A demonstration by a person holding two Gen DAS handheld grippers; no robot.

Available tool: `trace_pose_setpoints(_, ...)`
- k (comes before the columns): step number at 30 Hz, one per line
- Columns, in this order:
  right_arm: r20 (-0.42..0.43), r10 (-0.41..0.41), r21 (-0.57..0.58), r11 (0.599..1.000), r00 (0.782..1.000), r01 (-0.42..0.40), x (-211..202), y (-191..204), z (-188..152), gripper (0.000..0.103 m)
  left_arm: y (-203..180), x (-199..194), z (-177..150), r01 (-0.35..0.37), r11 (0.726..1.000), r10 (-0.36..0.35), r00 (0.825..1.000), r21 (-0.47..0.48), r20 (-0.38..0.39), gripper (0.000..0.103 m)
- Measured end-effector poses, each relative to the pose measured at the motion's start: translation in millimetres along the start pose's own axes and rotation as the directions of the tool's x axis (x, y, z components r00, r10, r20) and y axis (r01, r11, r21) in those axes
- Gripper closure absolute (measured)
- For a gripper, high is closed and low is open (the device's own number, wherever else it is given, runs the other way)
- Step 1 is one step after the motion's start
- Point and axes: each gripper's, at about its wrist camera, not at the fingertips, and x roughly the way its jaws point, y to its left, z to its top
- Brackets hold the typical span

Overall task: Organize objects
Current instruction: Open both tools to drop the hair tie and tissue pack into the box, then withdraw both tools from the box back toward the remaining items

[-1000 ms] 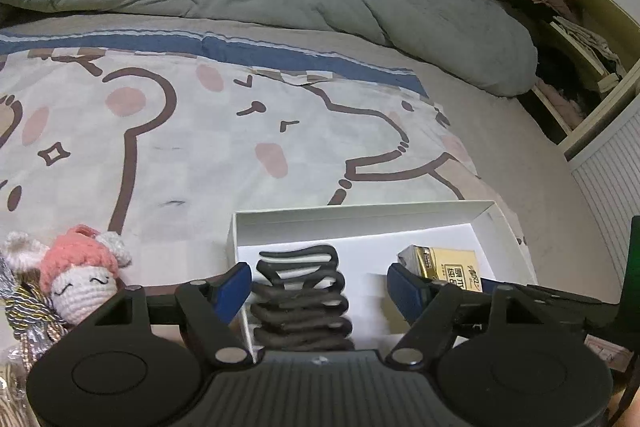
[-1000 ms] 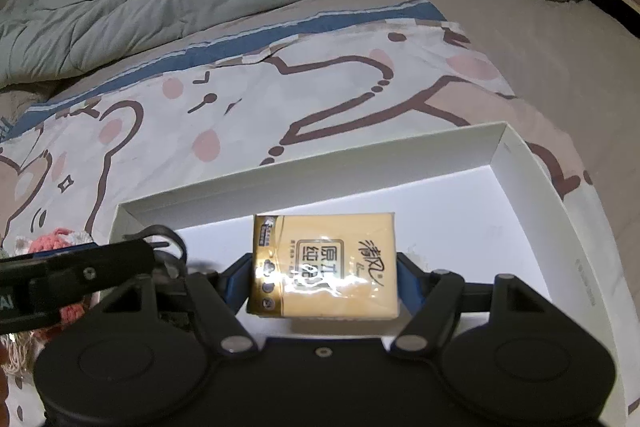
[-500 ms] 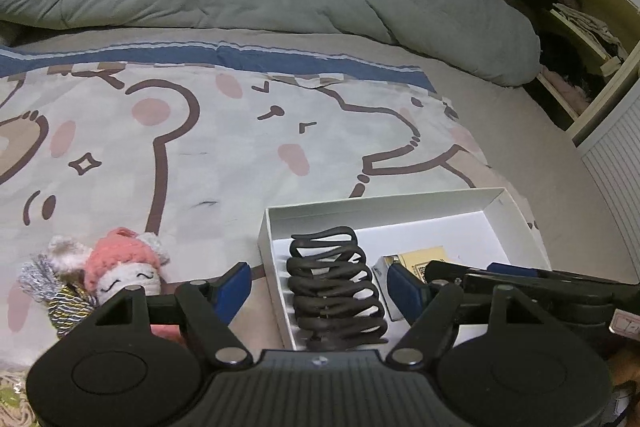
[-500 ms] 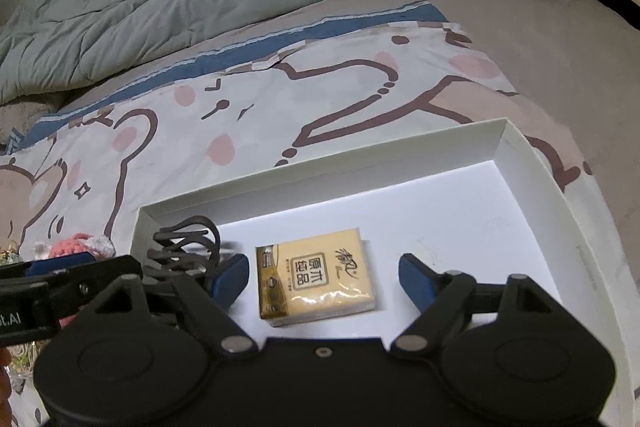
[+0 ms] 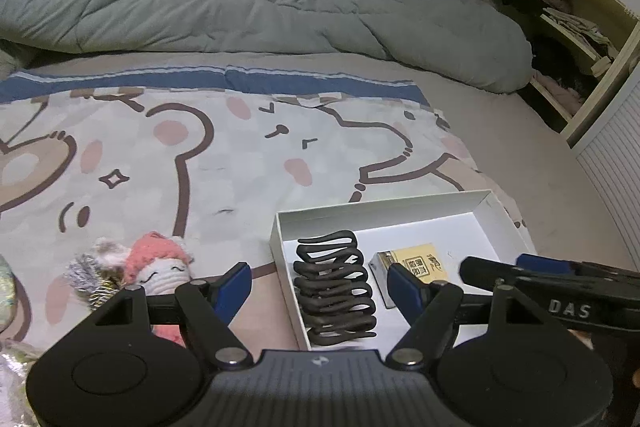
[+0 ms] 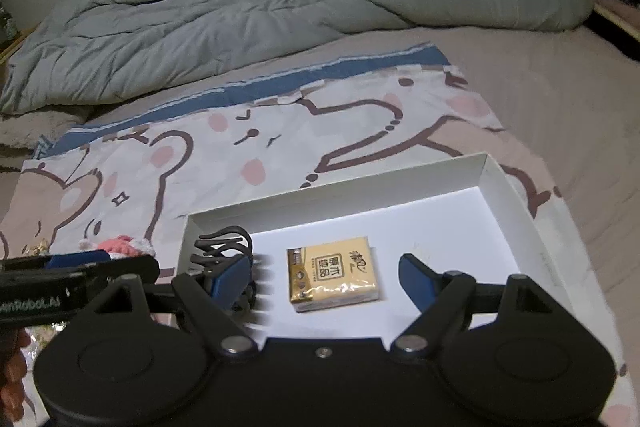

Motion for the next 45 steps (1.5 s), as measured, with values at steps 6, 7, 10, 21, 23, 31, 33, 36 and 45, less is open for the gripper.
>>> trace_pose_setpoints(6, 0.040, -0.021, -0.012, 1.000, 0.999, 0.022, -32, 2, -4, 0.018, -2, -19, -6, -0.019, 1.000, 0.018, 1.000, 0.020, 0.013, 0.027)
trace_pose_setpoints(7, 0.047, -0.024, -0.009, 1.000, 0.999, 0.024, -37, 2, -5, 0.018, -2, -23, -7, -0.020, 1.000, 0.020, 1.000, 0.021, 0.016, 0.025)
trace_pose_setpoints(10, 0.067, -0.032, -0.003, 0.999, 0.997, 0.032, -51, 3, -8, 0.016, -2, -34, -10, -0.026, 0.999, 0.026, 0.999, 0.023, 0.028, 0.020)
trace_pose_setpoints(21, 0.104, -0.046, 0.002, 0.999, 0.994, 0.046, -88, 5, -34, 0.011, -1, -70, -24, -0.048, 0.997, 0.044, 0.997, 0.056, 0.064, 0.011)
trace_pose_setpoints(23, 0.112, -0.053, 0.003, 0.999, 0.992, 0.053, -94, 4, -40, 0.009, 1, -75, -26, -0.052, 0.997, 0.048, 0.996, 0.054, 0.068, 0.007)
trace_pose_setpoints(31, 0.142, -0.072, 0.019, 0.997, 0.987, 0.070, -111, -1, -58, 0.005, 4, -91, -39, -0.080, 0.993, 0.072, 0.993, 0.089, 0.093, 0.000)
trace_pose_setpoints(33, 0.150, -0.078, 0.015, 0.997, 0.986, 0.077, -112, -1, -62, 0.002, 5, -93, -43, -0.090, 0.992, 0.081, 0.992, 0.094, 0.092, 0.000)
trace_pose_setpoints(36, 0.161, -0.087, 0.009, 0.996, 0.983, 0.087, -116, -1, -68, 0.001, 8, -94, -49, -0.092, 0.990, 0.081, 0.992, 0.110, 0.098, 0.000)
trace_pose_setpoints(45, 0.165, -0.105, -0.004, 0.994, 0.981, 0.107, -118, 0, -78, 0.000, 7, -96, -63, -0.110, 0.980, 0.086, 0.985, 0.164, 0.151, 0.000)
